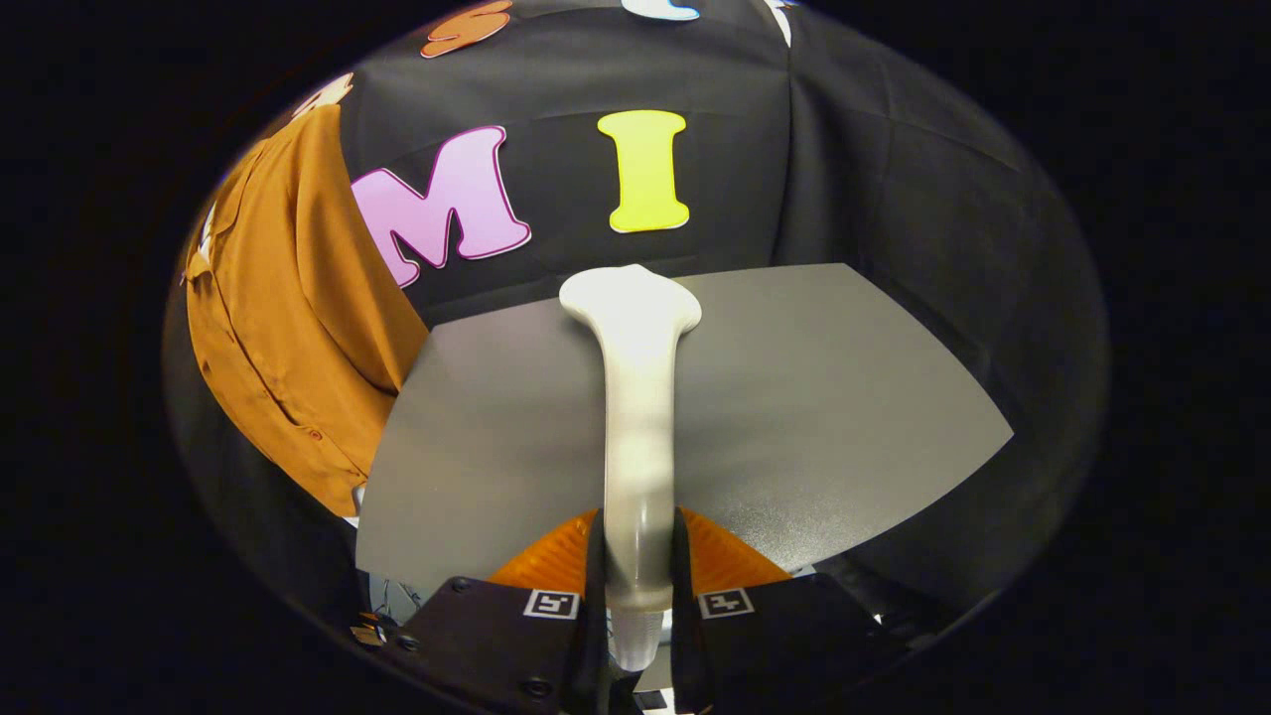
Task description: Iron the clothes twice with a garment steamer, once on the left side and once on the right side.
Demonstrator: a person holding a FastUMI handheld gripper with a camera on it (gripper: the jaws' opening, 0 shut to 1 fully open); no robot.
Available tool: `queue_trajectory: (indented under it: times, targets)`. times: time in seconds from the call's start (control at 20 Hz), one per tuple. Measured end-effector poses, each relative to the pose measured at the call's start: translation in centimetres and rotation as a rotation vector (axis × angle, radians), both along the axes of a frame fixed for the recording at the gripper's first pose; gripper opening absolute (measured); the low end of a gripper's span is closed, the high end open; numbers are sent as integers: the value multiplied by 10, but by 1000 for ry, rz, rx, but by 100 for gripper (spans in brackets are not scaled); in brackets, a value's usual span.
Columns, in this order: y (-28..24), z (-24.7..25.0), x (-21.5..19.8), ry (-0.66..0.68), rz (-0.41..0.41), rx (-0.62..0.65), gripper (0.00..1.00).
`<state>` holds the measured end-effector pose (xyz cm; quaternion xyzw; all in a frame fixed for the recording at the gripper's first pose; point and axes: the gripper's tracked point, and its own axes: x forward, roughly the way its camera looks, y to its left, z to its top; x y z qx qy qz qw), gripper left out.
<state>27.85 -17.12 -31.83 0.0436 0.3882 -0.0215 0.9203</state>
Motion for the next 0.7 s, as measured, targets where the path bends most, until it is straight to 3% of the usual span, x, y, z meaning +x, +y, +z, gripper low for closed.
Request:
queue_trajectory:
  times: [0.15,0.35,0.7]
  targets:
    - [1,15,5,-111,-39,-12,29]
    - [12,77,-6,-336,-60,-5,28]
    - [71,161,-61,-659,-25,-31,28]
